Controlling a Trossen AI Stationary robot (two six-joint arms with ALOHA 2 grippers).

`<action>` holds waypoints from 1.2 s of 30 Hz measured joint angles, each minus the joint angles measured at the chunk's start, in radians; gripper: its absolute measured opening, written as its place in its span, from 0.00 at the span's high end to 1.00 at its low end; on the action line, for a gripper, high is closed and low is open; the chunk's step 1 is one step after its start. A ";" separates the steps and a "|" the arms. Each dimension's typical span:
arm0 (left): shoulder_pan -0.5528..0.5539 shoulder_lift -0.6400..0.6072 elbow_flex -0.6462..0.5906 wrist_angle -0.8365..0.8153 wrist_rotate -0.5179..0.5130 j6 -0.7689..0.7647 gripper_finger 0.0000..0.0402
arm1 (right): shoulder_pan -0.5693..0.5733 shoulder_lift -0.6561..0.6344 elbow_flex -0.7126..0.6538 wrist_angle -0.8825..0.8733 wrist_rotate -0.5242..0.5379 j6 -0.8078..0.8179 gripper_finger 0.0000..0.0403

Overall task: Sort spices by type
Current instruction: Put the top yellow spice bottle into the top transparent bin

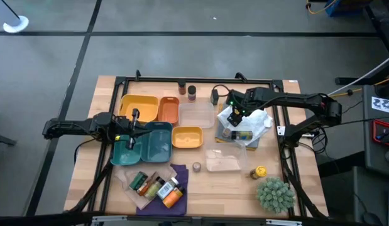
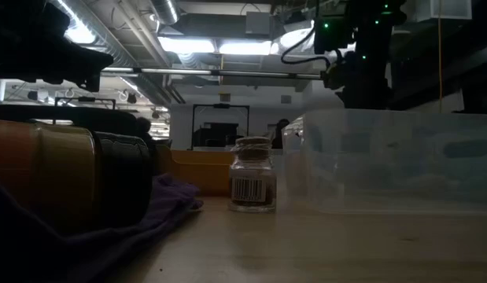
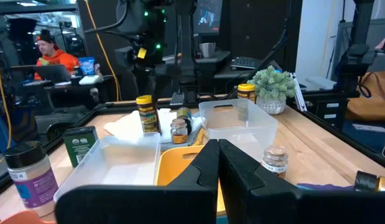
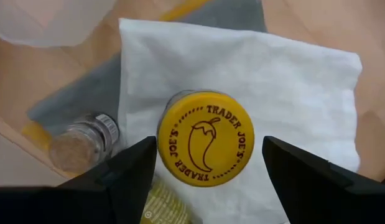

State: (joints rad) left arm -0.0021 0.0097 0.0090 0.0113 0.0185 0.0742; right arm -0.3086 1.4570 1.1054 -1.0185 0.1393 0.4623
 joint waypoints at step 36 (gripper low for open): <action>0.000 0.000 0.000 0.000 0.000 0.000 1.00 | -0.012 0.000 0.237 0.159 -0.043 -0.102 0.41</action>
State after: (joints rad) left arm -0.0023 0.0100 0.0091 0.0114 0.0181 0.0746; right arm -0.3210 1.4570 1.3425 -0.8593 0.0959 0.3607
